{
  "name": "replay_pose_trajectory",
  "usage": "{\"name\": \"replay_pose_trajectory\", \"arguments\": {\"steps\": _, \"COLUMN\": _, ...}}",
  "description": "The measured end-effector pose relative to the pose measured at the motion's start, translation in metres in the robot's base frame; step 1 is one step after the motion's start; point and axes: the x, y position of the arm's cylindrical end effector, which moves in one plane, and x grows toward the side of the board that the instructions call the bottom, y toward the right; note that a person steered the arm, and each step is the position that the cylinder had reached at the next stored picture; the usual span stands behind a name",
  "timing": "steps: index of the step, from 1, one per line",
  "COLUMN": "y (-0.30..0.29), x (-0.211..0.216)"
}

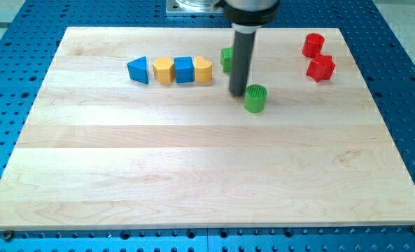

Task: Move the green circle vertically to the red star

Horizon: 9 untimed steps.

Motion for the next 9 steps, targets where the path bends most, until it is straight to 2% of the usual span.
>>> {"name": "replay_pose_trajectory", "arguments": {"steps": 3, "y": 0.022, "x": 0.032}}
{"name": "replay_pose_trajectory", "arguments": {"steps": 4, "y": 0.106, "x": 0.007}}
{"name": "replay_pose_trajectory", "arguments": {"steps": 7, "y": 0.152, "x": 0.039}}
{"name": "replay_pose_trajectory", "arguments": {"steps": 9, "y": 0.158, "x": 0.055}}
